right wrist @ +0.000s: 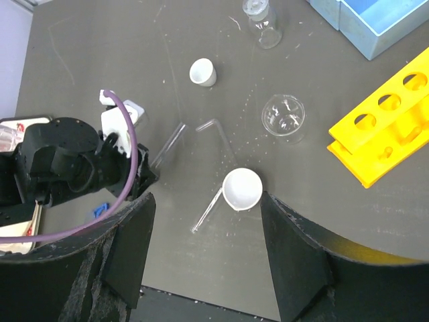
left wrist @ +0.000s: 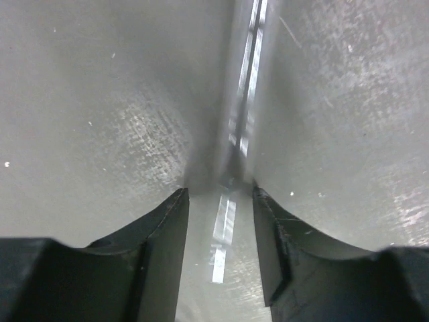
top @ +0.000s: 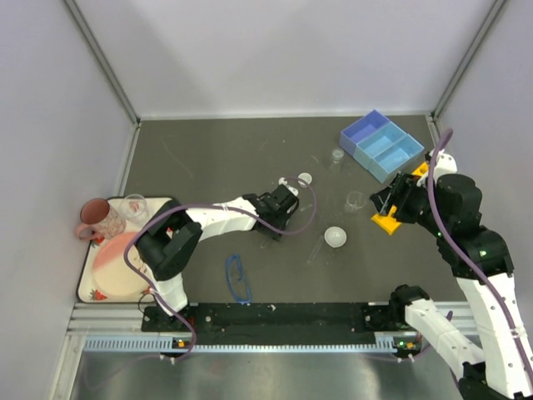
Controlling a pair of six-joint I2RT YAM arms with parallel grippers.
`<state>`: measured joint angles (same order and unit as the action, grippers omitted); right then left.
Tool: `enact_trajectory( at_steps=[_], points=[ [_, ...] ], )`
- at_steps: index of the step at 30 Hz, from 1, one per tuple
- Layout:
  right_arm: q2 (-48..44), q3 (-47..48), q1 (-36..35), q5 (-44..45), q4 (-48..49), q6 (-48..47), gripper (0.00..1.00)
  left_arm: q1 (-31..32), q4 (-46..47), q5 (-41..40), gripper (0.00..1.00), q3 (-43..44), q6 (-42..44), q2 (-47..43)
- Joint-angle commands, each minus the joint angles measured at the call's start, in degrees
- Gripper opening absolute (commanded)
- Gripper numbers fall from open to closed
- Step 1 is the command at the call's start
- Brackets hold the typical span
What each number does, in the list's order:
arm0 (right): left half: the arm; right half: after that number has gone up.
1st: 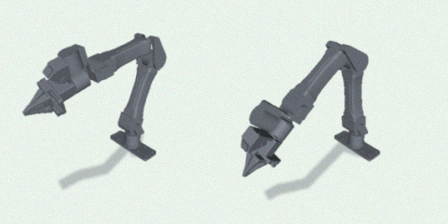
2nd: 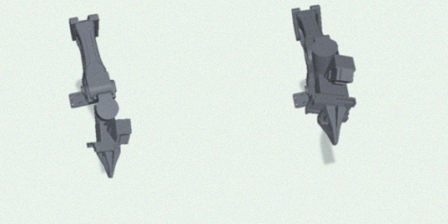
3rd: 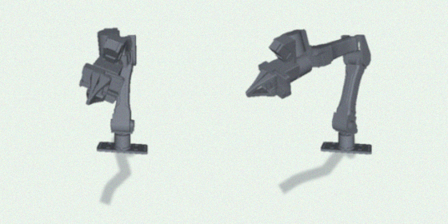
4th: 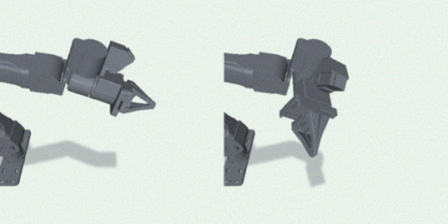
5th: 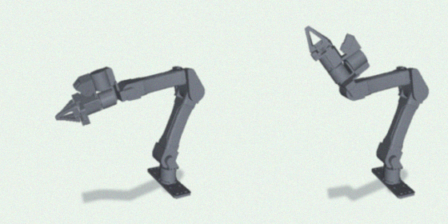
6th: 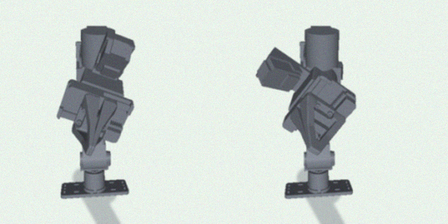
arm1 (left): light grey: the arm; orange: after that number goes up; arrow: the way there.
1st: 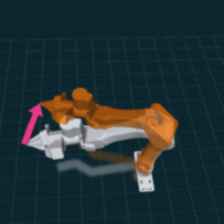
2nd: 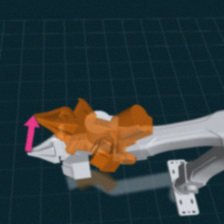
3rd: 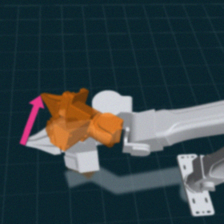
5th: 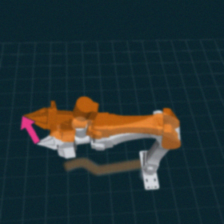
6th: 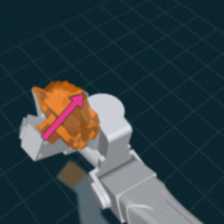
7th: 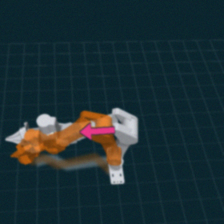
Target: Organize the chemistry lab equipment
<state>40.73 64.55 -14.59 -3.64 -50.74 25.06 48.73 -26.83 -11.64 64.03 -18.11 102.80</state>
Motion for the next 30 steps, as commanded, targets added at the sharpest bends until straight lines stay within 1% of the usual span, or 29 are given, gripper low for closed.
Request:
enact_trajectory(
  at_steps=[1,3,4,6,7,11,15,16,18,19,20,21,22,24,25,26,27,28,30],
  points=[
    [-0.2,0.0,-0.5,-0.3,2.1,-0.8,0.65,0.8,0.2,-3.4,0.41,0.2,-0.2,2.3],
    [-0.2,-0.4,-0.5,-0.2,2.3,-0.7,0.64,1.1,0.3,-3.5,0.32,0.0,-0.3,2.0],
    [-0.2,-0.5,-0.5,-0.1,2.3,-0.7,0.64,1.0,0.2,-3.6,0.25,-0.3,-0.3,1.5],
    [-0.2,-0.9,-0.4,-0.1,2.6,-0.5,0.64,1.1,0.1,-3.6,0.18,-0.9,-0.5,0.9],
    [-0.2,-1.1,-0.5,-0.1,2.6,-0.4,0.64,1.1,0.1,-3.6,0.11,-1.4,-0.5,0.3],
    [0.0,-1.7,-0.6,-0.5,3.1,0.0,0.64,1.2,-0.2,-3.7,0.02,-1.6,-0.2,-1.7],
    [1.4,-1.9,-0.5,-2.5,3.7,-0.3,0.64,1.6,-2.0,-3.6,0.00,-0.9,0.6,-5.7],
    [2.3,-1.9,-0.5,-3.3,4.2,-0.4,0.64,2.0,-2.9,-3.2,0.00,-0.1,0.8,-8.0],
    [3.4,-2.3,-0.5,-6.3,4.9,-0.3,0.64,2.6,-4.6,-1.9,0.00,0.8,1.4,-10.9],
    [3.9,-2.5,-0.5,-7.3,6.3,-0.1,0.64,2.8,-5.0,-0.6,0.00,0.8,1.8,-14.3],
    [5.2,-2.9,-0.5,-10.3,7.1,0.0,0.64,2.9,-5.4,0.7,0.00,0.9,2.2,-16.0],
    [5.8,-2.9,-0.5,-12.0,7.8,0.2,0.64,2.9,-5.5,2.9,0.00,0.6,3.0,-17.6],
    [6.8,-2.9,-0.5,-13.7,9.2,0.5,0.63,2.9,-5.5,6.9,0.00,0.4,3.4,-20.8],
    [9.2,-2.9,-0.6,-19.4,10.8,1.3,0.64,2.9,-6.0,10.7,0.01,0.0,4.4,-23.5],
    [9.9,-2.9,-0.8,-21.1,11.6,1.8,0.63,2.9,-6.3,15.1,0.01,-0.1,4.6,-26.1],
    [11.1,-3.0,-1.0,-23.8,14.1,2.4,0.63,2.9,-6.5,17.0,0.01,-0.5,4.8,-27.5],
    [11.6,-3.1,-1.8,-24.9,15.1,3.8,0.63,2.9,-6.2,18.7,0.01,-1.2,4.9,-30.4],
    [12.3,-3.2,-2.4,-26.9,16.5,4.5,0.64,2.9,-6.0,22.2,0.01,-1.6,5.0,-31.8],
    [14.4,-2.8,-4.6,-28.5,19.3,6.0,0.63,2.9,-4.9,25.9,0.02,-2.8,5.1,-36.0]
  ],
)
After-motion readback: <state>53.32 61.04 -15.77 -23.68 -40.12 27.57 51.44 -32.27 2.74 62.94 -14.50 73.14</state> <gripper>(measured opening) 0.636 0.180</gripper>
